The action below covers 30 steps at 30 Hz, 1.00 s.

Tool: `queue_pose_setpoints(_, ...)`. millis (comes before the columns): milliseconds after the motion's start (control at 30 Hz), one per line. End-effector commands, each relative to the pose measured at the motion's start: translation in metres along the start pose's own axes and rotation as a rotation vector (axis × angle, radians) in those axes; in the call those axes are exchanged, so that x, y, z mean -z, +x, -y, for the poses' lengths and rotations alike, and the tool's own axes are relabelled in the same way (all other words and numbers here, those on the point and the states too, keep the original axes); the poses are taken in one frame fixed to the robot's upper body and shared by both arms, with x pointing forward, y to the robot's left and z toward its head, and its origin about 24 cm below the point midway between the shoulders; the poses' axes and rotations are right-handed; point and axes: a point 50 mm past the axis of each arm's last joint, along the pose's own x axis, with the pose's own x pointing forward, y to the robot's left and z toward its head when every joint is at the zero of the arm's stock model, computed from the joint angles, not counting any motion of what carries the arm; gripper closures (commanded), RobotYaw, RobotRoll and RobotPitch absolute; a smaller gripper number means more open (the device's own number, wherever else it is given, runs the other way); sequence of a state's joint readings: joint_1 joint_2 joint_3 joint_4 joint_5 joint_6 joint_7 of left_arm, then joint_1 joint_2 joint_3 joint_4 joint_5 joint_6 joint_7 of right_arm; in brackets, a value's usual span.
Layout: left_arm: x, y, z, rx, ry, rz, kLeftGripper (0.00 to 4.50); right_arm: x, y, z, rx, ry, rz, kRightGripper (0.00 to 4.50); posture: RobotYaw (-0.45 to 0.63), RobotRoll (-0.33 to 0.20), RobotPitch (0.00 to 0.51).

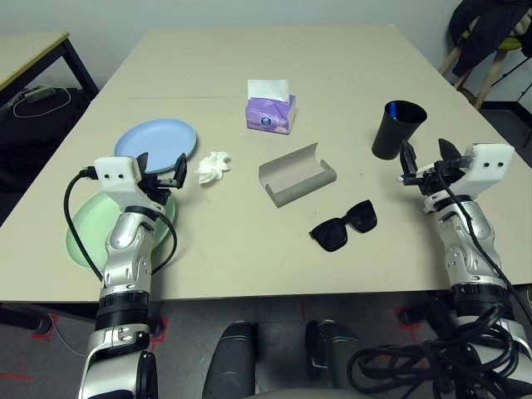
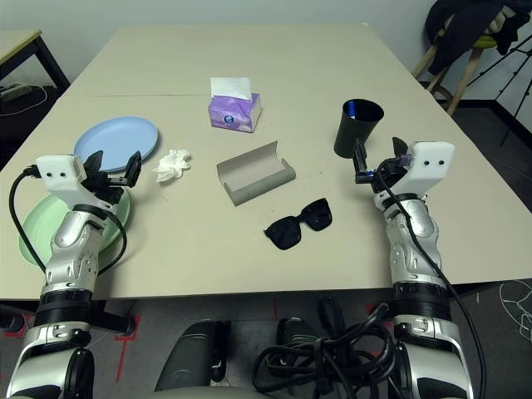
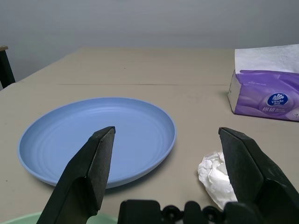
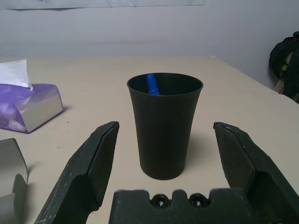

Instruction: Organize and tidy the items on the table.

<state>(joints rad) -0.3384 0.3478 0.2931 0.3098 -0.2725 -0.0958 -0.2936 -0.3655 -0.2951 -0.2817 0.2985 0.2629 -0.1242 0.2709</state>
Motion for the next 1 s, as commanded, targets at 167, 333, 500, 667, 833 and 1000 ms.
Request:
queue_pose_setpoints(167, -0.005, -0.003, -0.004, 0.022, 0.026, -0.009, 0.00, 0.004, -0.010, -0.014, -0.224, -0.009, -0.016, 0.03, 0.11, 0.000, 0.077)
queue_pose_setpoints(333, -0.008, -0.005, -0.007, 0.025, 0.037, -0.008, 0.00, 0.001, -0.016, -0.029, -0.468, -0.025, 0.021, 0.03, 0.13, 0.000, 0.075)
queue_pose_setpoints(500, -0.011, -0.007, -0.008, 0.039, 0.050, -0.010, 0.00, -0.005, -0.017, -0.043, -0.723, 0.016, 0.024, 0.03, 0.15, 0.000, 0.073)
queue_pose_setpoints(667, -0.011, -0.008, -0.008, 0.070, 0.065, -0.061, 0.00, -0.012, -0.022, -0.056, -1.012, -0.020, -0.004, 0.03, 0.16, 0.000, 0.069)
queue_pose_setpoints(833, -0.018, -0.009, -0.005, 0.160, -0.008, -0.132, 0.00, -0.017, -0.027, -0.068, -1.209, -0.100, -0.011, 0.03, 0.18, 0.000, 0.069)
queue_pose_setpoints(1000, -0.023, -0.014, -0.023, 0.216, 0.016, -0.261, 0.00, -0.018, -0.034, -0.076, -1.314, -0.126, -0.010, 0.03, 0.20, 0.000, 0.070)
